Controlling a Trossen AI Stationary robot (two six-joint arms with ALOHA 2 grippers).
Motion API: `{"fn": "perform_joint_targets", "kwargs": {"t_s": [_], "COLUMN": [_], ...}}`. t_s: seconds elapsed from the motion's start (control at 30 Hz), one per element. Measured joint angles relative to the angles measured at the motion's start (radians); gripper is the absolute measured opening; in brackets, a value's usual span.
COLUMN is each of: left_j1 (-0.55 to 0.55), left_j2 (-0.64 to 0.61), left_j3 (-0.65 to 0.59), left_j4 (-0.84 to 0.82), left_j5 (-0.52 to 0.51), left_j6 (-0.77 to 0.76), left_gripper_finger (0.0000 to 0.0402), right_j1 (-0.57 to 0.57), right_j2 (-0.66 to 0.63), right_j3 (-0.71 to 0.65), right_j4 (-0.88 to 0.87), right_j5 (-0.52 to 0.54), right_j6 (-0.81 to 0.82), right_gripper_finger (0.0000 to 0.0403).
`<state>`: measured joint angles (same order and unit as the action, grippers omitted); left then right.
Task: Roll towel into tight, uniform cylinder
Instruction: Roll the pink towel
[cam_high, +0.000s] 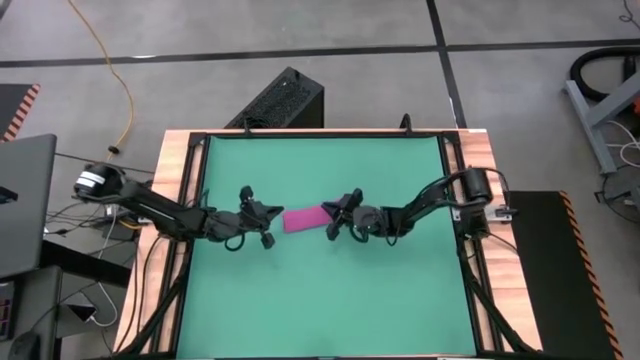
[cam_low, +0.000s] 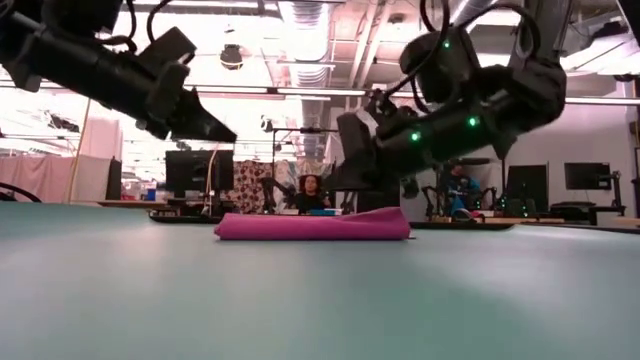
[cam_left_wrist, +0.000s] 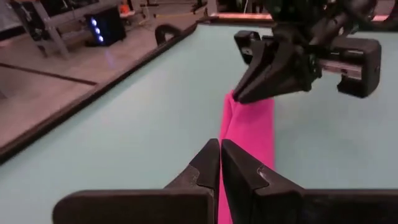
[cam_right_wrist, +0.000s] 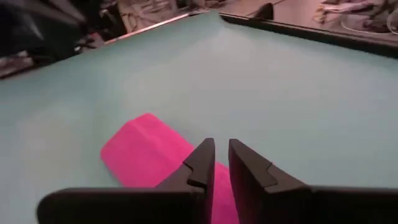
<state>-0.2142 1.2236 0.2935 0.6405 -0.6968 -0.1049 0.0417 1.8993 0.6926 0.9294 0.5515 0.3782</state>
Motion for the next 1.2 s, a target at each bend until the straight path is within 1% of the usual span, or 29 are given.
{"fn": "perform_joint_targets", "kwargs": {"t_s": [0.07, 0.23, 0.27, 0.33, 0.4, 0.47, 0.53, 0.57, 0.63, 0.7, 0.8, 0.93, 1.07, 1.2], "left_j1": [0.000, 0.000, 0.000, 0.000, -0.001, -0.001, -0.001, -0.001, -0.001, 0.000, 0.000, 0.000, 0.000, 0.000], "left_j2": [-0.031, -0.114, -0.135, -0.177, -0.221, -0.257, -0.280, -0.285, -0.284, -0.269, -0.239, -0.202, -0.174, -0.174], "left_j3": [0.000, 0.000, 0.000, 0.000, 0.000, 0.000, 0.000, 0.000, 0.000, 0.000, 0.000, 0.001, 0.001, 0.001], "left_j4": [-0.022, -0.068, -0.080, -0.096, -0.126, -0.140, -0.143, -0.142, -0.143, -0.140, -0.144, -0.137, -0.128, -0.134], "left_j5": [-0.005, -0.019, -0.006, 0.046, 0.094, 0.148, 0.200, 0.216, 0.230, 0.229, 0.230, 0.230, 0.227, 0.224], "left_j6": [0.019, 0.042, 0.044, 0.049, 0.044, 0.034, 0.033, 0.032, 0.024, 0.015, -0.003, -0.036, -0.047, -0.055], "left_gripper_finger": [0.0010, 0.0015, 0.0015, 0.0015, 0.0015, 0.0015, 0.0015, 0.0015, 0.0015, 0.0015, 0.0015, 0.0015, 0.0015, 0.0015], "right_j1": [-0.008, -0.014, -0.014, -0.014, -0.019, -0.020, -0.016, -0.014, -0.007, -0.006, -0.014, -0.025, -0.035, -0.070], "right_j2": [-0.034, -0.165, -0.199, -0.278, -0.365, -0.434, -0.461, -0.458, -0.435, -0.389, -0.302, -0.173, -0.059, 0.032], "right_j3": [0.000, -0.003, -0.011, -0.031, -0.059, -0.095, -0.142, -0.173, -0.231, -0.273, -0.309, -0.288, -0.239, -0.209], "right_j4": [-0.012, -0.013, -0.014, -0.028, -0.100, -0.220, -0.311, -0.321, -0.286, -0.200, -0.059, 0.060, 0.069, 0.089], "right_j5": [-0.030, -0.037, -0.044, -0.091, -0.151, -0.180, -0.179, -0.160, -0.098, -0.051, -0.040, -0.086, -0.082, -0.082], "right_j6": [-0.034, -0.173, -0.200, -0.257, -0.281, -0.269, -0.202, -0.164, -0.110, -0.081, -0.061, -0.054, -0.039, 0.044], "right_gripper_finger": [0.0075, 0.0081, 0.0081, 0.0081, 0.0081, 0.0081, 0.0080, 0.0078, 0.0071, 0.0064, 0.0056, 0.0054, 0.0053, 0.0053]}}
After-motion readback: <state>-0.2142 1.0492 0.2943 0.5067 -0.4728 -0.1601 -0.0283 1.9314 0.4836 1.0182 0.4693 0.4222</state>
